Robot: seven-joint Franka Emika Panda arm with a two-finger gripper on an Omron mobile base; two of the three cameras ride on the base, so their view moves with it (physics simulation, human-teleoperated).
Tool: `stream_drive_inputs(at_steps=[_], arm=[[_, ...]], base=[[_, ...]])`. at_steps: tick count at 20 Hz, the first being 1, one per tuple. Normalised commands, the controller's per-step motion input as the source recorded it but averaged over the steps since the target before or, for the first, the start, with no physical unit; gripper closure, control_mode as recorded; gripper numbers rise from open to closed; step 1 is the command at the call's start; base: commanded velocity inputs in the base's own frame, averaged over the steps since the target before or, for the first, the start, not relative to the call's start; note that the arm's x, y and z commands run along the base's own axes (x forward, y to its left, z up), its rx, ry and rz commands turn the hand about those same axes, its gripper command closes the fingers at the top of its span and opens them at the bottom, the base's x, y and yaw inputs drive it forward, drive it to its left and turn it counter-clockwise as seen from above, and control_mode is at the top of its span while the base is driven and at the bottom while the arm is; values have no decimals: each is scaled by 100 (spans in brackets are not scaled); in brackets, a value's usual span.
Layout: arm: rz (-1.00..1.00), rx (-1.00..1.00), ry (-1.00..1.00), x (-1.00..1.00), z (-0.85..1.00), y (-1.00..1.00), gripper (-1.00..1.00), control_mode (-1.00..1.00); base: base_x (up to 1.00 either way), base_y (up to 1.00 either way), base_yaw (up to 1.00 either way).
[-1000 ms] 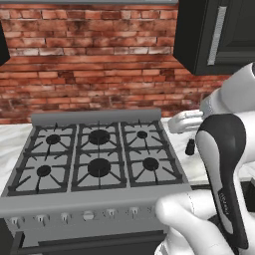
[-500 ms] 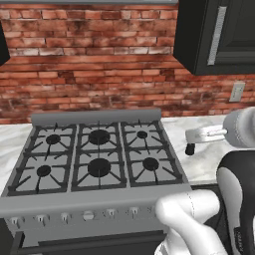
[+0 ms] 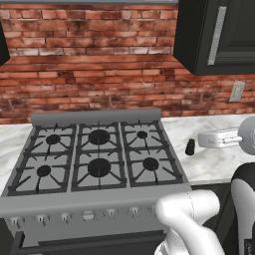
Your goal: Take 2 condiments from the cabinet and move them on the counter near the stove.Make sure the condiments are lined up with each other, next to each other.
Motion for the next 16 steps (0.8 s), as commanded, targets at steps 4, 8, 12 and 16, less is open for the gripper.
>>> stream_drive_inputs(at_steps=[4, 8, 12, 16], arm=[[-1, 0, -1, 0, 0, 0, -100, -100], [0, 0, 0, 0, 0, 0, -100, -100], [0, 0, 0, 0, 0, 0, -100, -100], [0, 0, 0, 0, 0, 0, -100, 100]], base=[[0, 0, 0], [0, 0, 0], [0, 0, 0], [-14, 3, 0]])
